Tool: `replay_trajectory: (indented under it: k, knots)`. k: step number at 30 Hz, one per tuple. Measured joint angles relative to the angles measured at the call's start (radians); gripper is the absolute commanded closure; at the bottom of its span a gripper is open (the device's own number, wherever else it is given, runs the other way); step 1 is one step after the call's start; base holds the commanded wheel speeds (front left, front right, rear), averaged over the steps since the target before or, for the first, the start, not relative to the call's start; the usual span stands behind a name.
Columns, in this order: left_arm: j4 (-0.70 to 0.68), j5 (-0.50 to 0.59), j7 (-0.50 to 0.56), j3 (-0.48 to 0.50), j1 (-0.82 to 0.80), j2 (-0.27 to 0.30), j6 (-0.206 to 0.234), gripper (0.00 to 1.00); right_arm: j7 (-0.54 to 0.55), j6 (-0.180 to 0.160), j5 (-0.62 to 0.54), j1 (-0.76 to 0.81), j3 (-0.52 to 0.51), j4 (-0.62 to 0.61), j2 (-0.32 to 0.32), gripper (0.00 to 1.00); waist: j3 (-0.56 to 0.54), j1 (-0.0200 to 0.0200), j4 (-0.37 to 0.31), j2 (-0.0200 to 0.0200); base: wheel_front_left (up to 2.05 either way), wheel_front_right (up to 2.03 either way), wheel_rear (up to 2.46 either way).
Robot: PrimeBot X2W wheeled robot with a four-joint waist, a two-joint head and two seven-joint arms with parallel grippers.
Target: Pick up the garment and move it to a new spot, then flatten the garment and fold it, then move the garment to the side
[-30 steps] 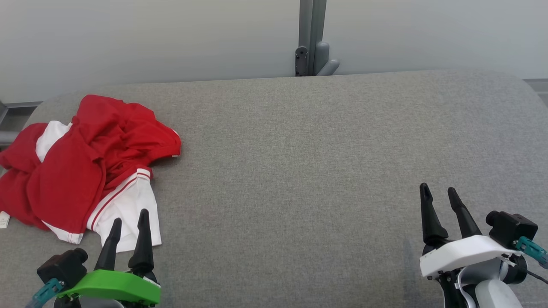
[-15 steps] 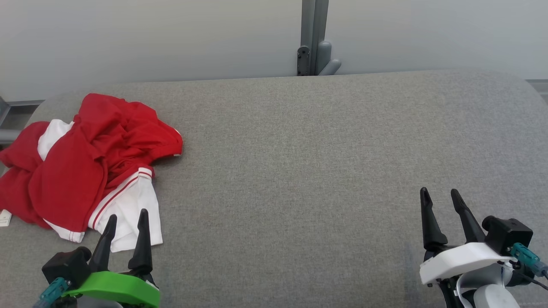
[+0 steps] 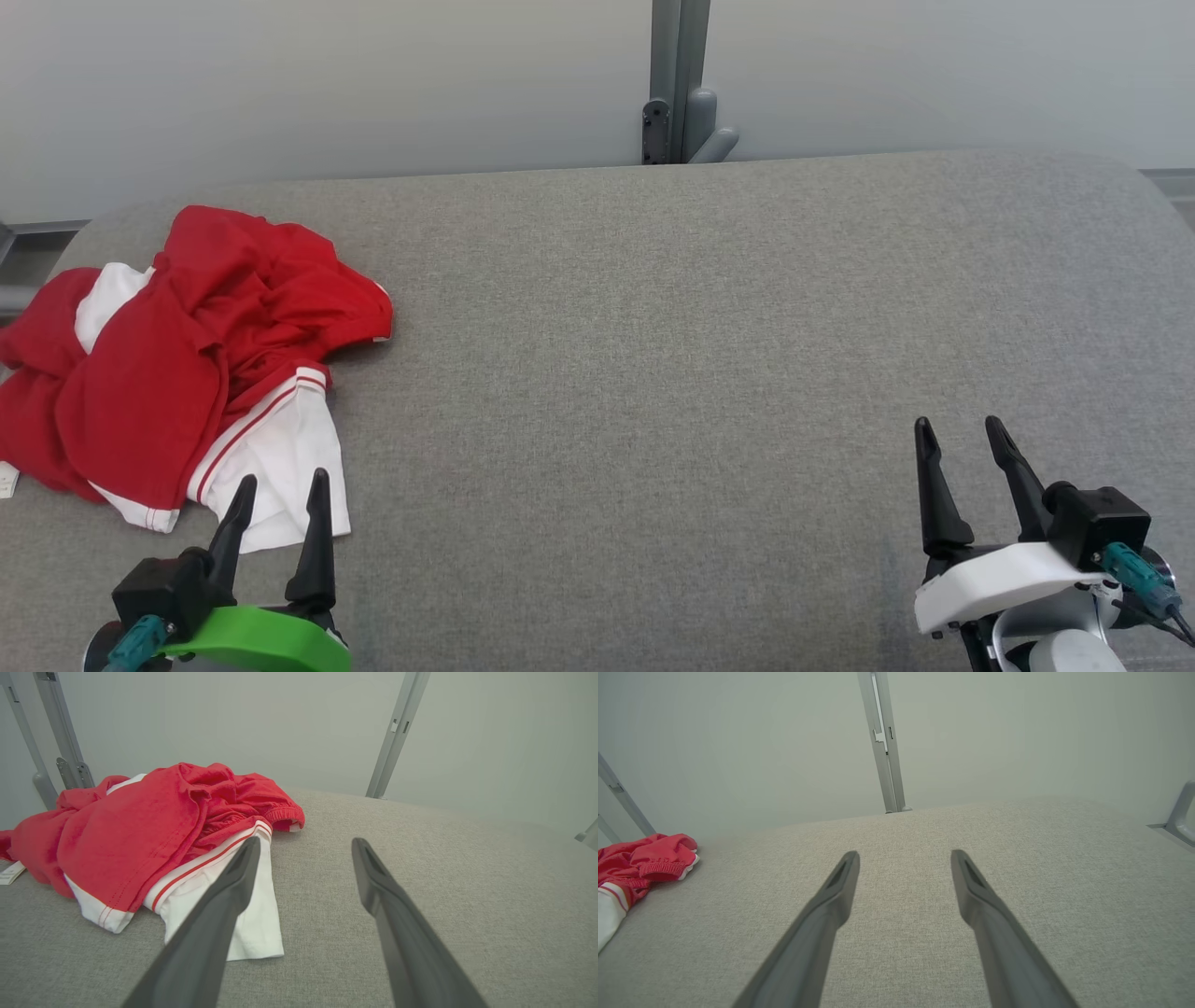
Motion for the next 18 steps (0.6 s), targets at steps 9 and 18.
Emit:
replay_trajectory:
  k: [9, 18]
  knots:
    - [0.001, 0.068, -0.018, 0.010, 0.008, 0.000, 0.000, 0.00, -0.017, 0.000, -0.058, 0.004, 0.010, -0.003, -0.001, 0.00, 0.003, -0.0001, 0.004, 0.0000, 0.00, 0.00, 0.00]
    - [-0.004, 0.136, -0.037, 0.021, 0.009, -0.003, 0.000, 0.00, -0.038, 0.000, -0.098, 0.012, 0.017, -0.004, -0.002, 0.00, 0.005, 0.0000, 0.011, 0.0000, 0.00, 0.00, 0.00]
